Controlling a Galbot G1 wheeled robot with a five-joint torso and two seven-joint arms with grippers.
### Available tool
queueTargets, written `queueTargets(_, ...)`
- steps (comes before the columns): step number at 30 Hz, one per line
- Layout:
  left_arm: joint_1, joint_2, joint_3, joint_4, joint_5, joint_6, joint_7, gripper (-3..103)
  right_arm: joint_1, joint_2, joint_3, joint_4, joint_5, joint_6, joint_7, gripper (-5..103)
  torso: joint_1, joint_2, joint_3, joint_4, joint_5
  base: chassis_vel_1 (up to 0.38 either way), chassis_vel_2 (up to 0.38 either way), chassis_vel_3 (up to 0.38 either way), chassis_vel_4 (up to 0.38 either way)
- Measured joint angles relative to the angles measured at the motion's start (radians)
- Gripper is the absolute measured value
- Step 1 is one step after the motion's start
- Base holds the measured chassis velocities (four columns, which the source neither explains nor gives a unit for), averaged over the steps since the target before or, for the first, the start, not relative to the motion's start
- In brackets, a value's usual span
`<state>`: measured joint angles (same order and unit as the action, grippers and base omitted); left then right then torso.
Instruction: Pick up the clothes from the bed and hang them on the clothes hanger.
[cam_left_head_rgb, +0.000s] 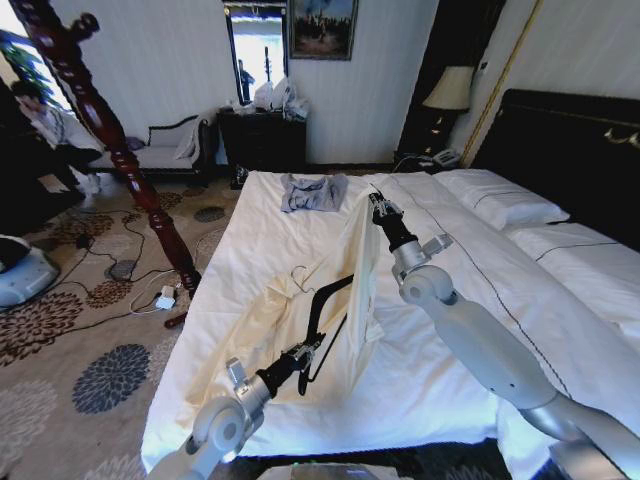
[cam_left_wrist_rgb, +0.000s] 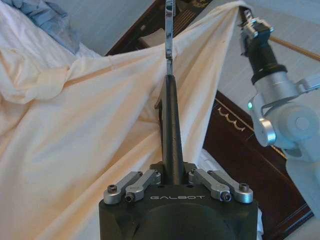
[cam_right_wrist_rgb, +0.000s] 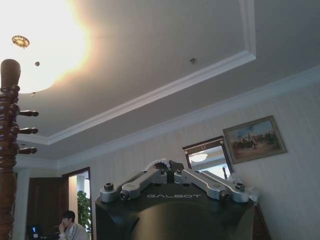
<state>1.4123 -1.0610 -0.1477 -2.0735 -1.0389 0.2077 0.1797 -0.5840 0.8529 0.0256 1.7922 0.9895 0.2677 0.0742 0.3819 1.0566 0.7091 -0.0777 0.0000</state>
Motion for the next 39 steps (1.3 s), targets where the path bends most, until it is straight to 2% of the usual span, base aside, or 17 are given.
queueTargets(5, -0.018, 0.005, 0.017, 0.008, 0.0, 0.004, -0.015, 18, -0.001, -0.002, 0.002, 0.012, -0.005, 0.01, -0.022, 1, 0.0, 0.0, 0.0, 0.0002, 0.0, 0.0, 0.0, 0.0, 0.0)
queueTargets(15, -0.196, -0.04, -0.007, 0.037, -0.083, 0.023, -0.059, 18, -0.068, -0.022, -0.071, 0.09, -0.076, 0.019, -0.036, 1, 0.0, 0.0, 0.0, 0.0, 0.0, 0.0, 0.0, 0.0, 0.0)
queueTargets(26, -0.276, -0.08, -0.029, 0.104, -0.082, 0.023, -0.058, 18, -0.1, -0.018, -0.146, 0.138, -0.106, 0.029, -0.047, 1, 0.0, 0.0, 0.0, 0.0001, 0.0, 0.0, 0.0, 0.0, 0.0)
queueTargets(32, -0.325, -0.087, -0.043, 0.142, -0.083, 0.021, -0.056, 18, -0.17, -0.053, -0.141, 0.215, -0.108, 0.028, -0.071, 1, 0.0, 0.0, 0.0, -0.0001, -0.0001, 0.0, 0.0, 0.0, 0.0)
queueTargets(39, -0.345, -0.087, -0.028, 0.11, -0.082, 0.024, -0.059, 18, -0.214, -0.042, -0.173, 0.198, -0.207, -0.008, -0.032, -2, 0.0, 0.0, 0.0, 0.0, 0.0002, 0.0, 0.0, 0.0, 0.0)
